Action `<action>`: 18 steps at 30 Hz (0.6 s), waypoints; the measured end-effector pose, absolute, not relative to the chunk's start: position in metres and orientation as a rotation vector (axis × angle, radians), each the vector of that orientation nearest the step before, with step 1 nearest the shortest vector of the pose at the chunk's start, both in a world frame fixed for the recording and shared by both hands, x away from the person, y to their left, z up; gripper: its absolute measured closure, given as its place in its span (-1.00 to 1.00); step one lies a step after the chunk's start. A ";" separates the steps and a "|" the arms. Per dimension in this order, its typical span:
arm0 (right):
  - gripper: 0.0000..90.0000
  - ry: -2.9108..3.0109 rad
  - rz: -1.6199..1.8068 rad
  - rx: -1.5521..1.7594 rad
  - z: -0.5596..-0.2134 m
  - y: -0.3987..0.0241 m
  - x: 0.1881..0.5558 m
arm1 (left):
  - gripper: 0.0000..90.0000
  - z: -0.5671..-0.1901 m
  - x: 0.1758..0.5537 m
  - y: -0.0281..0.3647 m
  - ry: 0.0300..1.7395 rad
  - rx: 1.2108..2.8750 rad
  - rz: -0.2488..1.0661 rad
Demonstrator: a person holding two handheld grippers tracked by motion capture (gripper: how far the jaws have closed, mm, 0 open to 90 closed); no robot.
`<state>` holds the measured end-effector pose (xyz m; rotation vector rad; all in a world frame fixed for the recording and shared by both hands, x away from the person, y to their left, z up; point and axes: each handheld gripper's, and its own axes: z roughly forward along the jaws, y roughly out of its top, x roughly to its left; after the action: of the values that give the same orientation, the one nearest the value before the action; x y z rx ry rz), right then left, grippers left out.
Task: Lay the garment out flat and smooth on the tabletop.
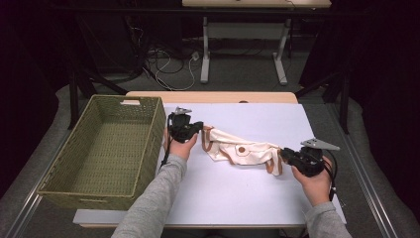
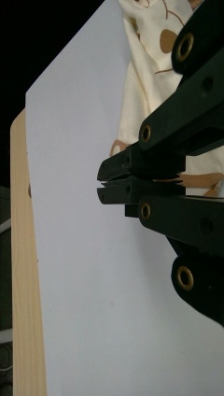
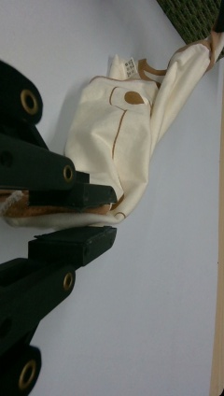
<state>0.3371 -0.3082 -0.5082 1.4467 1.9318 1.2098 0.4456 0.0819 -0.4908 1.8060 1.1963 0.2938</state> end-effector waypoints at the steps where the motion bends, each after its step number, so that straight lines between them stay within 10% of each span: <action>1: 0.67 1.929 1.209 1.462 -0.508 -0.308 0.337 | 0.96 -0.491 0.446 0.082 1.196 1.806 0.294; 18: 0.19 1.980 1.206 1.339 -0.509 -0.279 0.336 | 0.96 -0.482 0.439 0.087 1.185 1.766 0.308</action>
<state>0.3360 -0.2788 -0.5092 1.3394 1.9803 1.2063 0.4395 0.0867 -0.4815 1.7663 1.1847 0.3076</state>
